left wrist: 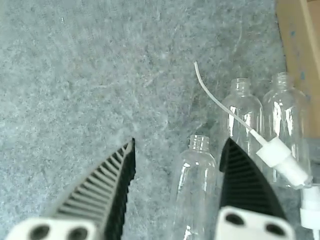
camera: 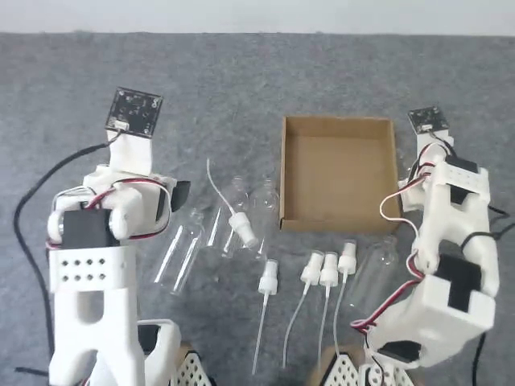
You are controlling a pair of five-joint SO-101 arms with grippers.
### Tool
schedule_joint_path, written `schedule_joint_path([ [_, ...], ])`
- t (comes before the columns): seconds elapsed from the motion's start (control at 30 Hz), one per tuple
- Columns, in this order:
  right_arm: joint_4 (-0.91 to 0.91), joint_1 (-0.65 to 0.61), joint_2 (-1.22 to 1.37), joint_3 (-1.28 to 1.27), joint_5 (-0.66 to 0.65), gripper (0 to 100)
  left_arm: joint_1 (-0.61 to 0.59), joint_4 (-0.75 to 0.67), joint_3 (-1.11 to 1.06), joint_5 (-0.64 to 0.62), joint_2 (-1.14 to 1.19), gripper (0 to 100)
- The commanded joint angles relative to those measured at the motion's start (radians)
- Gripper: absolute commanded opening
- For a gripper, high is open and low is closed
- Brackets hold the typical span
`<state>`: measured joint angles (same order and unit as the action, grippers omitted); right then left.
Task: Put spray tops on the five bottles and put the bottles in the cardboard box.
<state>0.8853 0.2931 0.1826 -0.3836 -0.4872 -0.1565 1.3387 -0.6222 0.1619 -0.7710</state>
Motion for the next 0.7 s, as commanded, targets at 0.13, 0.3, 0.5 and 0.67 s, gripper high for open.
schedule_joint_path([
  [0.13,-0.013,0.082,0.008,0.041,-0.054,6.4,0.002,-0.005,0.004,-0.006,0.035,25],
  [0.3,0.022,0.197,0.007,0.046,-0.127,0.7,0.089,0.006,-0.019,-0.005,0.038,25],
  [0.5,0.096,0.329,0.007,0.043,-0.244,0.6,0.204,-0.029,-0.116,0.287,0.031,25],
  [0.67,0.122,0.381,0.007,0.038,-0.315,0.6,0.195,-0.1,-0.168,0.628,0.031,27],
])
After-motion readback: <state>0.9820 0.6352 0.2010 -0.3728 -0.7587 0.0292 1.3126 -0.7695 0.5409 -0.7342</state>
